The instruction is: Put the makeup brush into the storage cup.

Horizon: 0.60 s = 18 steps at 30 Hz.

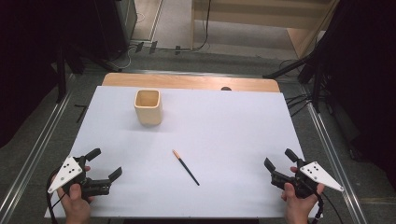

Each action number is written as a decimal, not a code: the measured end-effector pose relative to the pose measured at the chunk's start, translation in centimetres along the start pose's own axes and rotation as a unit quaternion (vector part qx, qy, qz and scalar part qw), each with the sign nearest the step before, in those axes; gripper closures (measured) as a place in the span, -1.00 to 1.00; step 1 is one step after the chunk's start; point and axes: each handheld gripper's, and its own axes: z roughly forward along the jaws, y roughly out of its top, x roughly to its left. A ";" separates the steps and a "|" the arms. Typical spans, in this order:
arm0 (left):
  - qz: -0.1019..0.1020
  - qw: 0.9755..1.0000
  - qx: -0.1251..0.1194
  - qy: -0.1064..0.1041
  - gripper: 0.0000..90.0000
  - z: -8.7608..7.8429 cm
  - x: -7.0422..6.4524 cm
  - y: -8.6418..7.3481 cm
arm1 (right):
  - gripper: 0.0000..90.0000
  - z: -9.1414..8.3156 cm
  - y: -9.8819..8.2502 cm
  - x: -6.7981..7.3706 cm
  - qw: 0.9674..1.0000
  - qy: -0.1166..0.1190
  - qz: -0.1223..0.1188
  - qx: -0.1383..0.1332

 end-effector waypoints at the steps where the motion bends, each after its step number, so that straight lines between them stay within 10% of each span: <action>1: 0.000 1.000 0.000 0.000 -1.00 0.0 0.0 0.0 | -0.70 0.0 0.0 0.1 1.000 -0.001 -0.003 0.002; 18: 0.002 1.000 0.003 0.000 -1.00 0.1 -0.3 0.0 | -0.67 1.4 1.6 2.0 0.999 0.031 -0.020 0.035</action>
